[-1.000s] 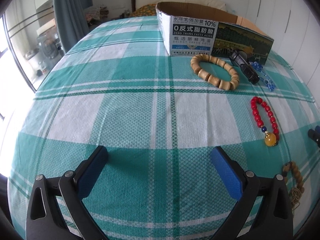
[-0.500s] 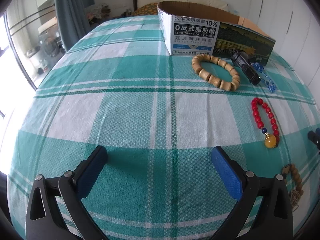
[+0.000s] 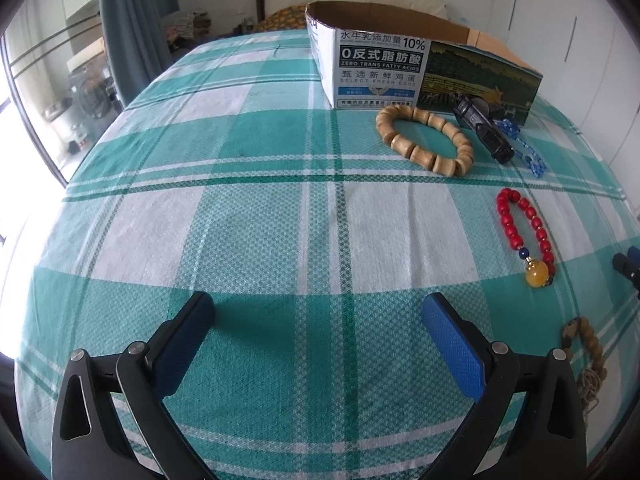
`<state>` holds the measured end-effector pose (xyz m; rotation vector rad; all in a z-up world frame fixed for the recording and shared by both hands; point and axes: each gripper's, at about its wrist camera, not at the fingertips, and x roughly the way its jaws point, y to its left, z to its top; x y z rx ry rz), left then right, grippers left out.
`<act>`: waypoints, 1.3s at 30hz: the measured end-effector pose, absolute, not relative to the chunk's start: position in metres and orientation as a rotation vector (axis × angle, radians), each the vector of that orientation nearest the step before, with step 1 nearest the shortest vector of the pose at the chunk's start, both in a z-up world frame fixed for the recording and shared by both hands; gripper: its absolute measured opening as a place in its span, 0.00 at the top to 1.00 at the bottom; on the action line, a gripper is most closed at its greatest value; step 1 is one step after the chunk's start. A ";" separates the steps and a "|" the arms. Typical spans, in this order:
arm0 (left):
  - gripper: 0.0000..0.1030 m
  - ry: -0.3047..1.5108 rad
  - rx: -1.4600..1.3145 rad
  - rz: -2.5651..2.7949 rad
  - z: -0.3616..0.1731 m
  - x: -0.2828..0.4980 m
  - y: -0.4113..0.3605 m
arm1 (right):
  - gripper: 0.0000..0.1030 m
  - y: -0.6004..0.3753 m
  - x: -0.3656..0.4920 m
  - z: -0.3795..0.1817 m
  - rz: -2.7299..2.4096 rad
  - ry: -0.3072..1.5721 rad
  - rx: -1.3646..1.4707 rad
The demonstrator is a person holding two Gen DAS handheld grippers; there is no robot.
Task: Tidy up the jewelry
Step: 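Withdraw both open tools from the box back over the table, then reach the left tool to the silver lattice keychain charm and close on it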
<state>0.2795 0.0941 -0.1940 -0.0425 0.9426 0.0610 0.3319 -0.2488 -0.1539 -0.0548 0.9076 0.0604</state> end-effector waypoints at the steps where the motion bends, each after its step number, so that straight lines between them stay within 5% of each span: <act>1: 0.00 0.942 -0.043 0.060 -0.194 0.279 0.094 | 0.18 -0.249 0.328 -0.152 0.064 0.900 -0.037; 17: 0.01 0.892 -0.113 -0.071 -0.181 0.248 0.088 | 0.18 -0.190 0.236 -0.115 0.295 0.710 -0.149; 23: 0.01 0.798 0.017 -0.403 -0.153 0.176 0.027 | 0.18 -0.200 0.231 -0.122 0.272 0.717 -0.138; 35: 0.02 0.843 0.148 -0.483 -0.174 0.174 -0.027 | 0.18 -0.199 0.230 -0.125 0.298 0.732 -0.100; 39: 0.20 0.872 0.187 -0.487 -0.184 0.175 -0.038 | 0.18 -0.204 0.231 -0.127 0.290 0.741 -0.077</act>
